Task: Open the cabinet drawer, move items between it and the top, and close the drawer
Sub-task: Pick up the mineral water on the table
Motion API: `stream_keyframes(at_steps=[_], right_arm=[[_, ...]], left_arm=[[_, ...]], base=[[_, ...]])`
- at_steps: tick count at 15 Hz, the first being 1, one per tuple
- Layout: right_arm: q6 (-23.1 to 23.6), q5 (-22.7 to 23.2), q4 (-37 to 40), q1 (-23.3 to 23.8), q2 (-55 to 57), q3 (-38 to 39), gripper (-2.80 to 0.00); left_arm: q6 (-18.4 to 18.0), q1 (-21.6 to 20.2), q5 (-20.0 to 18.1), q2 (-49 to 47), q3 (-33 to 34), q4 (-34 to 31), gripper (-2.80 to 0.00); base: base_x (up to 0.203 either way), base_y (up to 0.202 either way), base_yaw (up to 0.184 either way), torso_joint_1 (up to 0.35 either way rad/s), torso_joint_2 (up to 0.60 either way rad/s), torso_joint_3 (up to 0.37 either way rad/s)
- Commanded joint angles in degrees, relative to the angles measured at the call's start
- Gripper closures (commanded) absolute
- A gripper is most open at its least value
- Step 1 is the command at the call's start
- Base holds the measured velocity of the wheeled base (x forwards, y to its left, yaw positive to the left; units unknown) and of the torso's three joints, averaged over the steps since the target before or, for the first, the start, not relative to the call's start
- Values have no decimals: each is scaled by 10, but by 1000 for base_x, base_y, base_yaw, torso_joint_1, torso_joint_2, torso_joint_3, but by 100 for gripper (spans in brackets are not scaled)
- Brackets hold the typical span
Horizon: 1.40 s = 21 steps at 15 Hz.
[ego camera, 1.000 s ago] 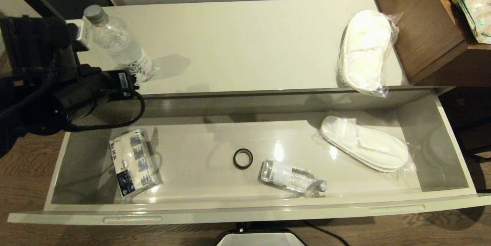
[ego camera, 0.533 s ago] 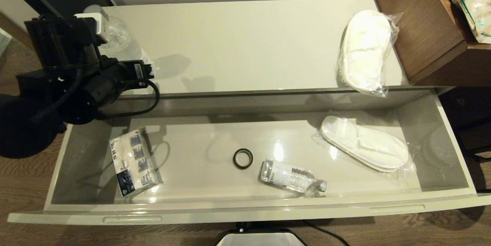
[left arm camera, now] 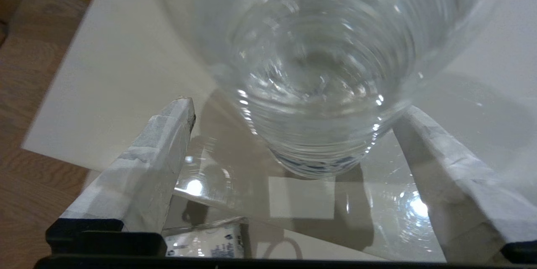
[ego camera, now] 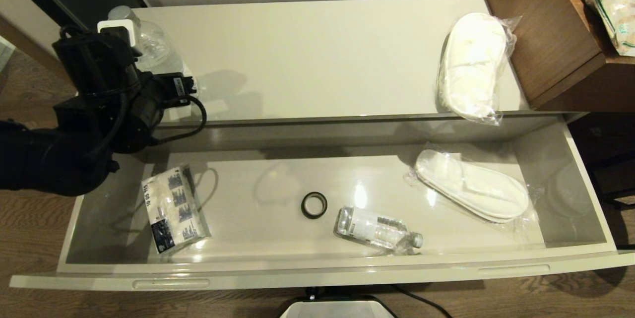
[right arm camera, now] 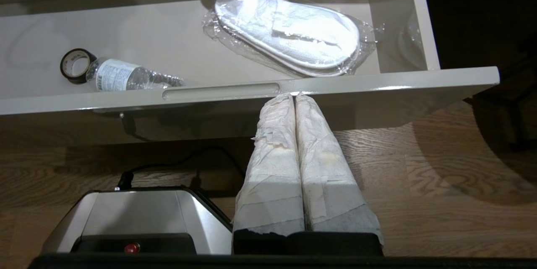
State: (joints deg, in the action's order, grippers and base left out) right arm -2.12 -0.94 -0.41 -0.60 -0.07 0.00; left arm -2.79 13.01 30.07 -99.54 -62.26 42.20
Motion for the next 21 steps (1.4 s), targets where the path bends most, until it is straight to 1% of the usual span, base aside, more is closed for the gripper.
stream_keyframes(at_steps=[1,2,7,12,13,14,21], right_arm=[[0,0,0,0,-9,2,0],[0,0,0,0,-9,2,0],[0,0,0,0,-9,2,0],[0,0,0,0,-10,2,0],[0,0,0,0,-9,2,0],[0,0,0,0,-9,2,0],[0,0,0,0,-9,2,0]], left_arm=[[2,0,3,-16,-2,16,-280],[-1,0,2,-19,-1,36,-280],[-3,0,5,-52,-2,88,-280],[-2,0,10,-64,-16,97,-280],[-3,0,19,-65,-25,97,-280],[-4,0,29,-68,-34,97,0],[-4,0,30,-61,-45,92,0]], base=[[0,0,0,0,0,0],[0,0,0,0,0,0],[0,0,0,0,0,0],[0,0,0,0,0,0],[0,0,0,0,0,0],[0,0,0,0,0,0],[0,0,0,0,0,0]])
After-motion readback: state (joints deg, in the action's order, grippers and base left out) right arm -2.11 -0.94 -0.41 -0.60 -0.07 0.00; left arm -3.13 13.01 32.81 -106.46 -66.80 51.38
